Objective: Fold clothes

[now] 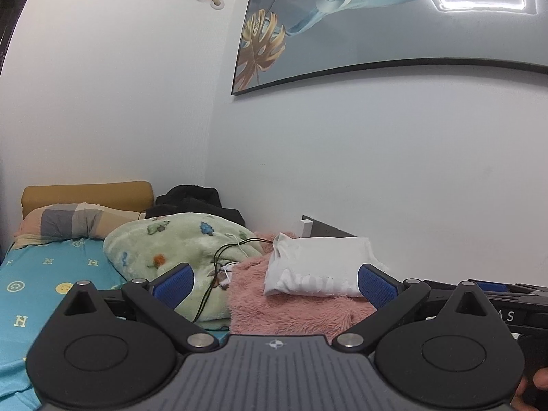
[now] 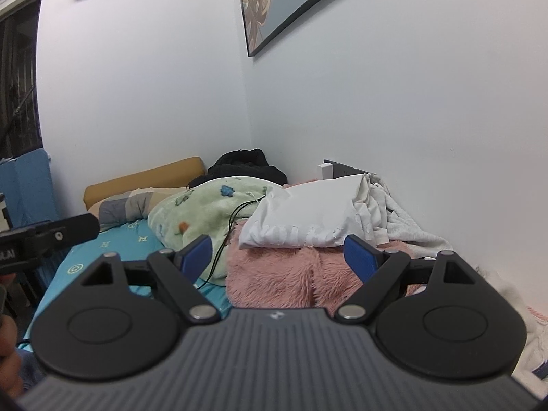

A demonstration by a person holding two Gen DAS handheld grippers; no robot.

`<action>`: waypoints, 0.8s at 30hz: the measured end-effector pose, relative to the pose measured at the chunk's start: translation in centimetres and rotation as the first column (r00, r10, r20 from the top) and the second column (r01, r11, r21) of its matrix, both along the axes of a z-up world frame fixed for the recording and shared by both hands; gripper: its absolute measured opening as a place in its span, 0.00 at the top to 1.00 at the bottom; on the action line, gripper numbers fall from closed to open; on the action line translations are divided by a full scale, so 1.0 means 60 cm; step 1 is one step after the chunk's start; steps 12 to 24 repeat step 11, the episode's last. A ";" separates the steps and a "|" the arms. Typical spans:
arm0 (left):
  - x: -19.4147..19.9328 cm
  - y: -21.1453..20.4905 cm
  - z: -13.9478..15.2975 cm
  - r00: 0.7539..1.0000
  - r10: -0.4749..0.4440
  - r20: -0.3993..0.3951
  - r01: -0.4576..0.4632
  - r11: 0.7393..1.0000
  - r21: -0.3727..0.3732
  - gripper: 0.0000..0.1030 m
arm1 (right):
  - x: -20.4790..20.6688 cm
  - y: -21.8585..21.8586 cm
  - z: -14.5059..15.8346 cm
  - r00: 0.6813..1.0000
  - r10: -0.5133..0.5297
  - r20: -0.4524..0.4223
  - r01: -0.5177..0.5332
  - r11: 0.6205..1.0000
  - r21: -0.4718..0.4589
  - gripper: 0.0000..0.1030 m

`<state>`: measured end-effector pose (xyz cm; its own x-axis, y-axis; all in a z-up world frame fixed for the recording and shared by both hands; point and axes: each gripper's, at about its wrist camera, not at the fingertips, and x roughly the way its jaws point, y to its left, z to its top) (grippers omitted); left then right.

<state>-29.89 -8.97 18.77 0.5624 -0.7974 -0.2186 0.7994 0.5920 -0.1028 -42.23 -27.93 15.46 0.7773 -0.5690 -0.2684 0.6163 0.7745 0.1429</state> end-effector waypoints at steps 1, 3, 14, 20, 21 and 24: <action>0.002 0.001 0.000 1.000 0.000 -0.005 0.000 1.000 -0.003 0.00 | 0.002 0.002 -0.001 1.000 0.001 -0.001 -0.001 1.000 -0.003 0.17; 0.006 0.004 0.000 1.000 0.002 -0.014 -0.002 1.000 -0.007 0.00 | 0.005 0.005 -0.002 1.000 0.004 -0.004 -0.004 1.000 -0.008 0.17; 0.007 0.010 0.001 1.000 0.009 -0.007 -0.010 1.000 -0.019 0.00 | 0.012 0.013 0.001 1.000 0.000 -0.019 -0.001 0.999 -0.035 0.17; 0.007 0.010 0.001 1.000 0.009 -0.007 -0.010 1.000 -0.019 0.00 | 0.012 0.013 0.001 1.000 0.000 -0.019 -0.001 0.999 -0.035 0.17; 0.007 0.010 0.001 1.000 0.009 -0.007 -0.010 1.000 -0.019 0.00 | 0.012 0.013 0.001 1.000 0.000 -0.019 -0.001 0.999 -0.035 0.17; 0.007 0.010 0.001 1.000 0.009 -0.007 -0.010 1.000 -0.019 0.00 | 0.012 0.013 0.001 1.000 0.000 -0.019 -0.001 0.999 -0.035 0.17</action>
